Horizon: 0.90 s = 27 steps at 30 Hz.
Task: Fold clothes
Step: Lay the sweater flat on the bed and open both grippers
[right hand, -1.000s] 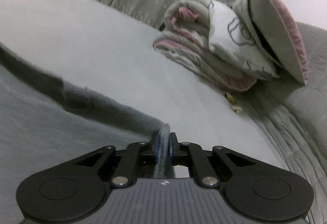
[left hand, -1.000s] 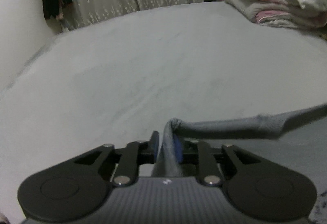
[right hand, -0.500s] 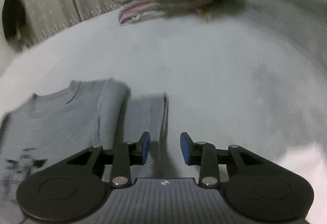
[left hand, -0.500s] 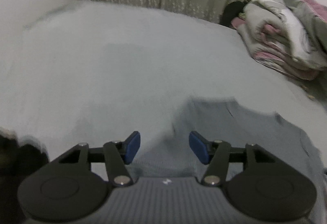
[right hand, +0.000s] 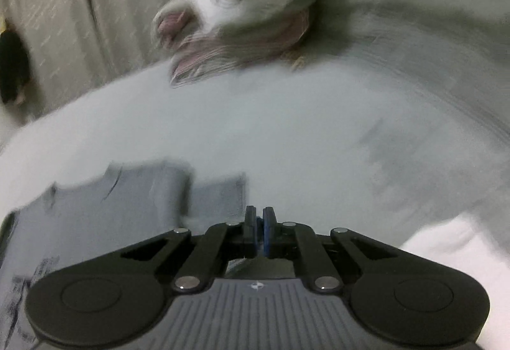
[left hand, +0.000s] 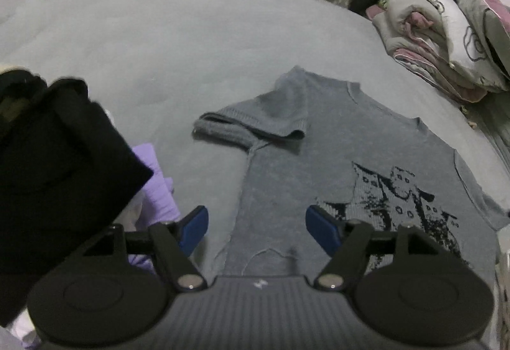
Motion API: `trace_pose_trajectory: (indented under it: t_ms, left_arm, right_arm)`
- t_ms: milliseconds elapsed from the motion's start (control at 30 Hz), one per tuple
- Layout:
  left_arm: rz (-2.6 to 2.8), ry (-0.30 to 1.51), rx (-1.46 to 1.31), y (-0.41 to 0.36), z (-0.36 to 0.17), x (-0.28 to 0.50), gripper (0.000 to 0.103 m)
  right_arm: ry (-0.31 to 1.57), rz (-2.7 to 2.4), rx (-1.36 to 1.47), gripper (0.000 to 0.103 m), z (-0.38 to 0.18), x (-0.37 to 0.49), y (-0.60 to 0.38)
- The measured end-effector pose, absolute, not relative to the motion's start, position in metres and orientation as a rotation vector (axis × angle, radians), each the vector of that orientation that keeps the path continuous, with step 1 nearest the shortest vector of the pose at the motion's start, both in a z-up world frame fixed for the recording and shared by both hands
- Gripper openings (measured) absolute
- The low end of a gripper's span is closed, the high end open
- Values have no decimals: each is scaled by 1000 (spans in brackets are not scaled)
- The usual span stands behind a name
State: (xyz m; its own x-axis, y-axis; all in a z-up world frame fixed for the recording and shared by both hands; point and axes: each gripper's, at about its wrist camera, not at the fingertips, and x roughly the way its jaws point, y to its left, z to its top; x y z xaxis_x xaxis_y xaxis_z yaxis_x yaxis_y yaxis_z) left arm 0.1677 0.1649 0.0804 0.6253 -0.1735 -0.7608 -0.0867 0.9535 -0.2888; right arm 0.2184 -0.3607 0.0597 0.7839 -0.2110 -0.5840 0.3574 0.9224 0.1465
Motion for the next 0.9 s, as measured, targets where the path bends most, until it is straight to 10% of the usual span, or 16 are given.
trace_pose_trajectory:
  t_ms: [900]
  left_arm:
    - [-195, 891, -260, 178, 97, 93, 66]
  right_arm:
    - [789, -53, 436, 27, 44, 56, -285]
